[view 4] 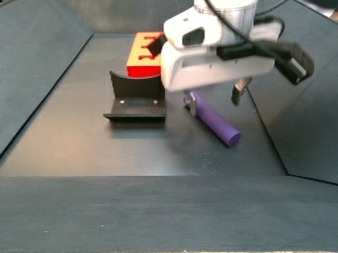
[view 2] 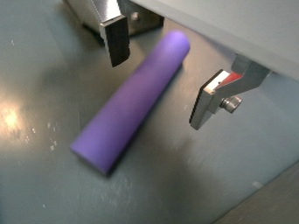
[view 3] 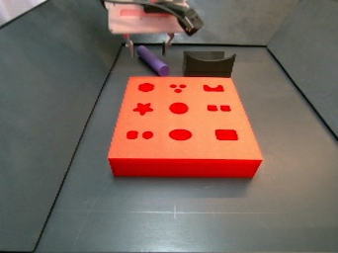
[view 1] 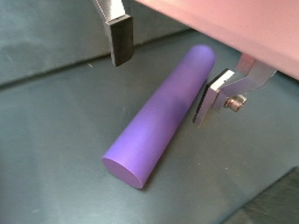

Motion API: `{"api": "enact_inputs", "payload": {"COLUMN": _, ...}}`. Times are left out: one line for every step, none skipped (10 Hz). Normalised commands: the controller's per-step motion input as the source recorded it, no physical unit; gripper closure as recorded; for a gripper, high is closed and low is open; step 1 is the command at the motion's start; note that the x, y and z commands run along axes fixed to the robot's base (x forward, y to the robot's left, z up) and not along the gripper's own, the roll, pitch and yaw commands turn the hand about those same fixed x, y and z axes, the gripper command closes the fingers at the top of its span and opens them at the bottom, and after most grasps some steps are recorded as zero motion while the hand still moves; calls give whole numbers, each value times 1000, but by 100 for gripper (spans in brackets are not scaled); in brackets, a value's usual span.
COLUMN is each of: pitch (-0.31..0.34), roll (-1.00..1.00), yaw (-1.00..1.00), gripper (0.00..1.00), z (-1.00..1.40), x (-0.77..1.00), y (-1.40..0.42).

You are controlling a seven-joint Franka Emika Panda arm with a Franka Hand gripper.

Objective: Pick up the round object. Move up. Place the round object on the fixture. Regrasp the round object. Move to above the board. Insert the round object.
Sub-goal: Pick up the round object.

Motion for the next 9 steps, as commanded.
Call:
{"api": "enact_inputs", "payload": {"pitch": -46, "roll": -174, "yaw": 0, "gripper": 0, "z": -174, "x": -6, "y": 203}}
{"api": "enact_inputs", "payload": {"pitch": -29, "roll": -176, "yaw": 0, "gripper": 0, "z": -186, "x": 0, "y": 180}}
{"api": "enact_inputs", "payload": {"pitch": -1, "roll": -139, "yaw": 0, "gripper": 0, "z": -263, "x": 0, "y": 126}}
{"api": "enact_inputs", "payload": {"pitch": -94, "roll": -187, "yaw": 0, "gripper": 0, "z": -343, "x": -3, "y": 80}}
{"api": "enact_inputs", "payload": {"pitch": -111, "roll": -190, "yaw": 0, "gripper": 0, "z": -377, "x": -31, "y": 60}}
{"api": "enact_inputs", "payload": {"pitch": -153, "roll": -149, "yaw": 0, "gripper": 0, "z": -243, "x": -111, "y": 0}}
{"api": "enact_inputs", "payload": {"pitch": -89, "roll": -59, "yaw": 3, "gripper": 0, "z": -89, "x": -37, "y": 0}}
{"api": "enact_inputs", "payload": {"pitch": 0, "roll": 0, "yaw": 0, "gripper": 0, "z": 0, "x": 0, "y": 0}}
{"api": "enact_inputs", "payload": {"pitch": 0, "roll": 0, "yaw": 0, "gripper": 100, "z": 0, "x": 0, "y": 0}}
